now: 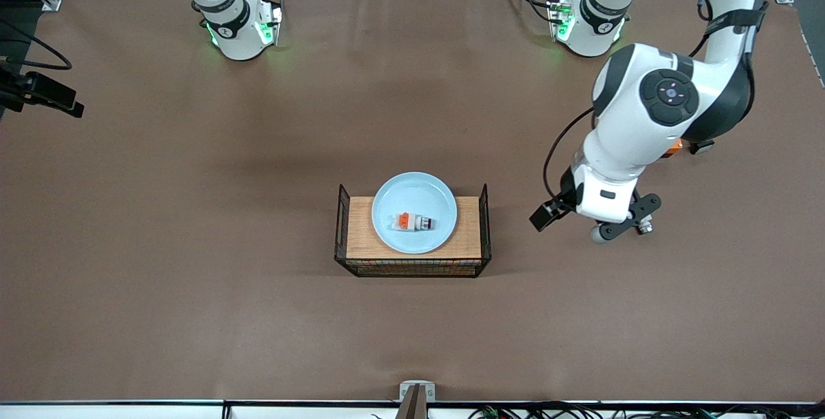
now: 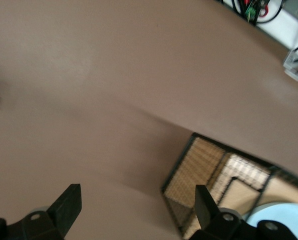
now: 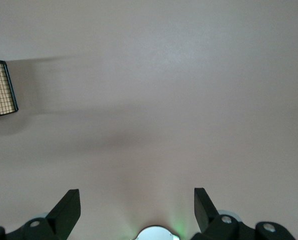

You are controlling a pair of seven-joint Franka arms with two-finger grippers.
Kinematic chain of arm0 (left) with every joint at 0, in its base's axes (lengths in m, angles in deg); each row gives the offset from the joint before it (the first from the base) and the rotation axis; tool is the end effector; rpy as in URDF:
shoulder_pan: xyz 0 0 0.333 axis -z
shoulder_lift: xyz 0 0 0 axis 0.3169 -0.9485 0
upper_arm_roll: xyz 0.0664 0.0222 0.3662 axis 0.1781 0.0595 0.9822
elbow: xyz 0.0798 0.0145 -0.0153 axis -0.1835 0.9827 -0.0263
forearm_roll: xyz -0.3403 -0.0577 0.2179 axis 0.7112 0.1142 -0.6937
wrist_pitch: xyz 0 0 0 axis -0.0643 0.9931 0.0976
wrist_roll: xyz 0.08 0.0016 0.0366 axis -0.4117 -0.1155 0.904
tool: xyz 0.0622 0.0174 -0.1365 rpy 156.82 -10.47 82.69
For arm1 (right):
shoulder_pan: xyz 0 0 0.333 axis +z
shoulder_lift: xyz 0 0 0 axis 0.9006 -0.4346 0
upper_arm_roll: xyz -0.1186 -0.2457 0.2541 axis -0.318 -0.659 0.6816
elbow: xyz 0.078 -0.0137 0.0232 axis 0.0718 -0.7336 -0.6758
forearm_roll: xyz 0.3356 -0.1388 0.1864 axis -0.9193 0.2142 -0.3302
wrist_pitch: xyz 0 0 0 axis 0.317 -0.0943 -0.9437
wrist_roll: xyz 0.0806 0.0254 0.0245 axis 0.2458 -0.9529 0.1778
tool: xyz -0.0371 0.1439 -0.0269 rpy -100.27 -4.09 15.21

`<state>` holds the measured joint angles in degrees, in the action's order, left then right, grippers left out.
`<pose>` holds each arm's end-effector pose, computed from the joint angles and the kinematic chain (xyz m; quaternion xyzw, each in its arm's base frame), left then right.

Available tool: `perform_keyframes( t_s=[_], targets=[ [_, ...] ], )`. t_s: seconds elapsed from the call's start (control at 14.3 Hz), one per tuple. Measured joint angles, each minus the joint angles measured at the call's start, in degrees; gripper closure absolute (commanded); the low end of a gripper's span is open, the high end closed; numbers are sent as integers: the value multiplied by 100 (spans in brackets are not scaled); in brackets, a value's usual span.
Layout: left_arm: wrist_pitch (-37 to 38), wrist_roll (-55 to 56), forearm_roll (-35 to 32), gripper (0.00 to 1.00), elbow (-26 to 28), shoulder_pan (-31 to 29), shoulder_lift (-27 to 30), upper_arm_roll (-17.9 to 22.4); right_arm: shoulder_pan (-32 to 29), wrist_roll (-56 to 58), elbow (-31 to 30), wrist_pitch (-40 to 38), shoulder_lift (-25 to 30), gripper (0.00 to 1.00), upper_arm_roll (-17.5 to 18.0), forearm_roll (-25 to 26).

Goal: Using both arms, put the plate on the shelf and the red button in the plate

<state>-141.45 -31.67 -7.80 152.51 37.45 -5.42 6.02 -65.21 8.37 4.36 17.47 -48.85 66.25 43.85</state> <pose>0.6478 -0.2496 0.4585 0.9707 0.2280 0.0492 0.0582 0.5555 -0.0229 0.6740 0.9975 -0.0542 -0.0437 0.0071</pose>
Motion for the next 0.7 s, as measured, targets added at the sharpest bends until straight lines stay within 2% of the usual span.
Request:
perform_keyframes(
  t_s=[0.28, 0.7],
  targets=[
    [24, -822, -1, 0, 309, -318, 222, 2, 0, 0, -813, 368, 644, 0, 0, 0],
    [1103, -2632, -6, 0, 331, -1123, 585, 10, 11, 0, -951, 499, 764, 0, 8, 0]
  ],
)
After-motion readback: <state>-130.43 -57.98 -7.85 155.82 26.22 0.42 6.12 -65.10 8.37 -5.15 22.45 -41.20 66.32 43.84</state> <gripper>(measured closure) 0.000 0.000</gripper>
